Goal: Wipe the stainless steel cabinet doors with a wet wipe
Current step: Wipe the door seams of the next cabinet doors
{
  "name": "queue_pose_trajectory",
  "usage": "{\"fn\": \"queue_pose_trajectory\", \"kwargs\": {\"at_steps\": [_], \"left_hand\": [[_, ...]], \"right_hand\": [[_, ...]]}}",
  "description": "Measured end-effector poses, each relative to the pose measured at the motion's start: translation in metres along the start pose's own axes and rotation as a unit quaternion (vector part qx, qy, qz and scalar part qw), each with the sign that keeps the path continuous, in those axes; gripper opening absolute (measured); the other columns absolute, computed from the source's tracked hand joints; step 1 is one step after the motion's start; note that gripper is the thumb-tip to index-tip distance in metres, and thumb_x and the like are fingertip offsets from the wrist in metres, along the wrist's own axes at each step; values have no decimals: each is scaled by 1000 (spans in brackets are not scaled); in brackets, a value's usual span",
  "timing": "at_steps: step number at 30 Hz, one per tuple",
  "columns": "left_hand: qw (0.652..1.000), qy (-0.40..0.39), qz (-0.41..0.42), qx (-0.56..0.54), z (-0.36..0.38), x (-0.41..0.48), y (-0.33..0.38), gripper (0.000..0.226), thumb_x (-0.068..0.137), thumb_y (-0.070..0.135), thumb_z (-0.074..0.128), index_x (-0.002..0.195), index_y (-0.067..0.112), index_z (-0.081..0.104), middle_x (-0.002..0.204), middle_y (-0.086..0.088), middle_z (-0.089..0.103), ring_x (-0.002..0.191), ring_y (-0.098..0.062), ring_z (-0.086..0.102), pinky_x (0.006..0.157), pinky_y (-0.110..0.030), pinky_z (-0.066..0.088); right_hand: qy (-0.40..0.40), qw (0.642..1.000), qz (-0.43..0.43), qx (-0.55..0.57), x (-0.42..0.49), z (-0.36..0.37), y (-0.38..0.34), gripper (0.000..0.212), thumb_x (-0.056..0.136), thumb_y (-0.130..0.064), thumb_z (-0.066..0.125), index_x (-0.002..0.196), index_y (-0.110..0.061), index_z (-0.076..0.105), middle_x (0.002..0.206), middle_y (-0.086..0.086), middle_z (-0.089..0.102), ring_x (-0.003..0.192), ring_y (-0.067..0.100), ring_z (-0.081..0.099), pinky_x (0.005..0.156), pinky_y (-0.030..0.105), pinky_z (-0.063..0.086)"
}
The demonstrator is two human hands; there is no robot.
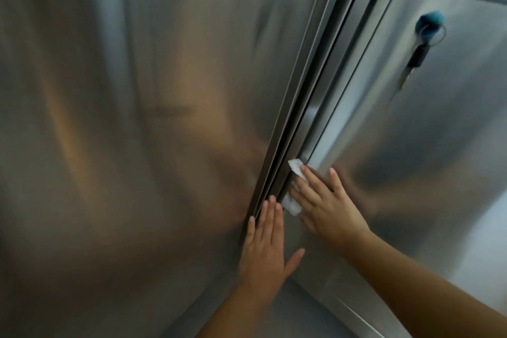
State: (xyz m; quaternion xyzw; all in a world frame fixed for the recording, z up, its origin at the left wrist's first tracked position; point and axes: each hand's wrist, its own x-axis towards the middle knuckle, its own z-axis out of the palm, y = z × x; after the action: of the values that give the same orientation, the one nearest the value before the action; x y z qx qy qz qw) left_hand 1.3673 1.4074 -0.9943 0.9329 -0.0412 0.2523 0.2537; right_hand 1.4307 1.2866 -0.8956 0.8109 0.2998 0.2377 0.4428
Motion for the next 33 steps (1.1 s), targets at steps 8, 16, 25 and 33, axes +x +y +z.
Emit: {"fn": "queue_pose_trajectory", "kwargs": {"at_steps": [8, 16, 25, 33], "left_hand": [[993, 114, 34, -15, -41, 45, 18, 79, 84, 55, 35, 137, -3, 34, 143, -20, 38, 128, -33, 40, 110, -36, 23], [988, 151, 43, 11, -77, 83, 42, 86, 73, 58, 52, 133, -3, 41, 139, -20, 43, 125, -32, 45, 95, -50, 33], [972, 218, 89, 22, -98, 102, 43, 73, 81, 53, 46, 132, 2, 47, 139, -12, 45, 127, -27, 41, 95, -49, 32], [973, 213, 81, 26, -93, 100, 44, 74, 81, 53, 44, 134, 1, 45, 141, -13, 43, 128, -28, 41, 95, -52, 30]], "right_hand": [[22, 999, 48, -4, 12, -33, 64, 63, 84, -50, 54, 137, -18, 46, 144, 11, 42, 138, 31, 27, 108, 52, 20], [45, 990, 136, -10, 24, -71, 108, 69, 85, -50, 52, 140, -11, 38, 147, 15, 36, 139, 33, 23, 108, 48, 16], [151, 959, 190, 143, 31, -97, 125, 80, 83, -33, 63, 143, 2, 23, 150, 25, 12, 138, 38, 9, 106, 48, 11], [138, 954, 218, 152, 69, -100, 130, 77, 94, -40, 42, 144, -11, -9, 147, 12, -25, 133, 29, -30, 106, 46, -16]]}}
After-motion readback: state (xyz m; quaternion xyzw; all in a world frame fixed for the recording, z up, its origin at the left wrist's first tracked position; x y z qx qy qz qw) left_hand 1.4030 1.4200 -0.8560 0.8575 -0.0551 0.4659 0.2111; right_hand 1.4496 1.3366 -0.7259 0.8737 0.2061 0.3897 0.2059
